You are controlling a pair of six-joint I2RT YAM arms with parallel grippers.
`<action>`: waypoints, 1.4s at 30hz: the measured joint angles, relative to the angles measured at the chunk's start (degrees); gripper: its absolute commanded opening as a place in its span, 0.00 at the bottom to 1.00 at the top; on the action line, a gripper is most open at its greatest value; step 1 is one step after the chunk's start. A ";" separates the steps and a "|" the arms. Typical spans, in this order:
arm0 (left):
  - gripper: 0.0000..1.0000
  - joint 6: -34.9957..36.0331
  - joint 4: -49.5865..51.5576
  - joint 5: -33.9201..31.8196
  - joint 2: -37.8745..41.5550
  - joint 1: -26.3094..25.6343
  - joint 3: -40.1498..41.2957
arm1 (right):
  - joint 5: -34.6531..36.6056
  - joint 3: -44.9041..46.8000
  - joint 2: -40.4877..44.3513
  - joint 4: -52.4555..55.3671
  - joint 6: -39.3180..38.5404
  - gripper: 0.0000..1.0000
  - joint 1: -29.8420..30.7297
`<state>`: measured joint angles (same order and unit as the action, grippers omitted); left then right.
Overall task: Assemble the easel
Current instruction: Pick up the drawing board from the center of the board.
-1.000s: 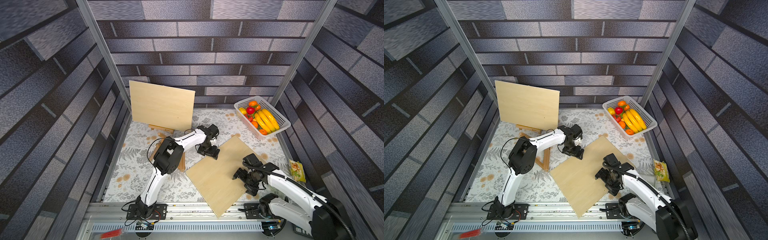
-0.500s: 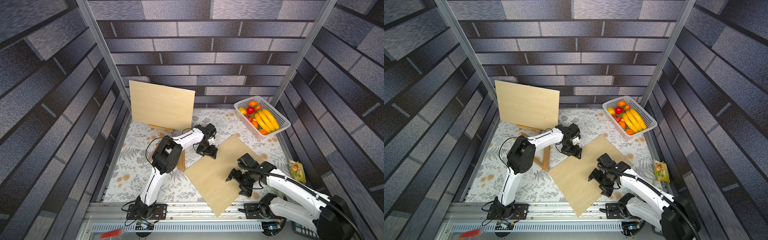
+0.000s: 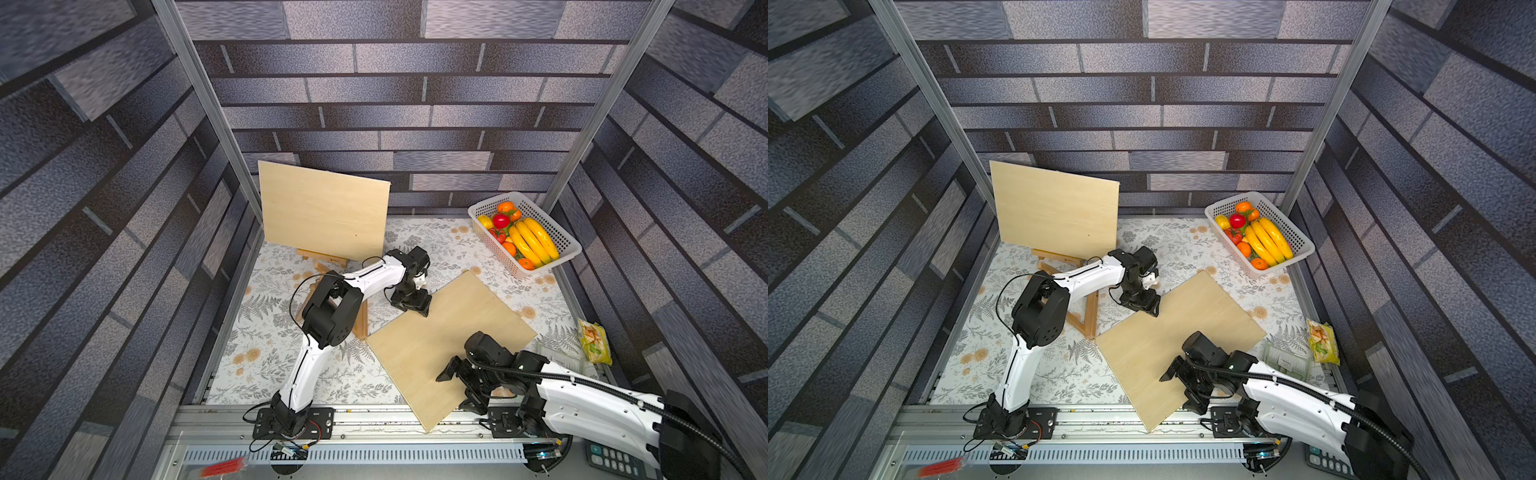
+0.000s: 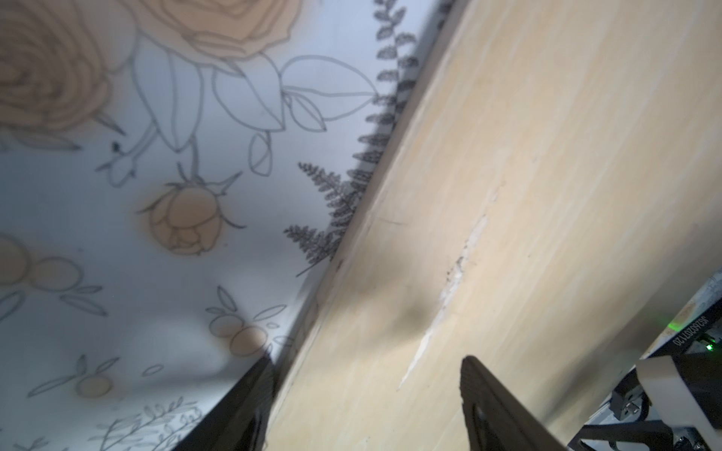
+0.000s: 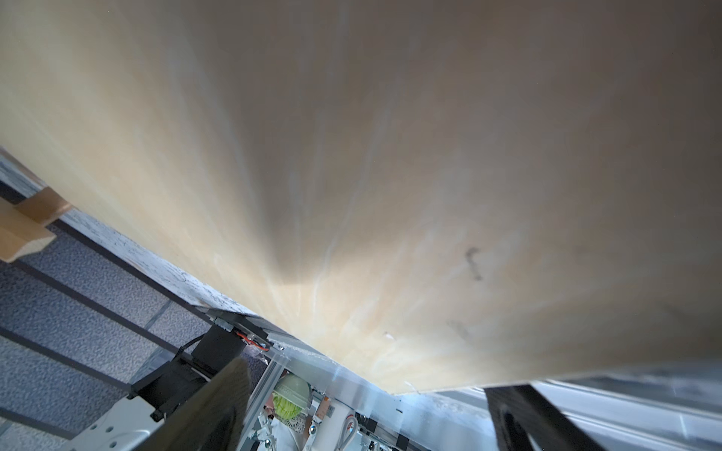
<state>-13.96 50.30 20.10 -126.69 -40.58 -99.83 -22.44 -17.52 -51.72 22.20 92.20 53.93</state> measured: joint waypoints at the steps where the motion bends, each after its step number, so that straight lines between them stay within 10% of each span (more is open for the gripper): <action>1: 0.67 -0.02 -0.42 -0.20 0.15 0.09 0.35 | -0.13 0.46 0.15 -1.27 0.26 0.93 0.55; 18: 0.48 -0.44 -3.43 -1.29 0.31 -0.24 1.44 | 15.78 6.05 41.62 19.67 0.11 0.87 1.44; 42: 0.47 -2.12 -4.92 10.56 -0.37 2.62 2.67 | 26.93 -19.56 26.21 34.23 -18.03 0.88 1.05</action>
<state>-16.08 45.39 30.65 -127.07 -37.95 -97.17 4.49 -37.08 -25.52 56.42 74.17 54.98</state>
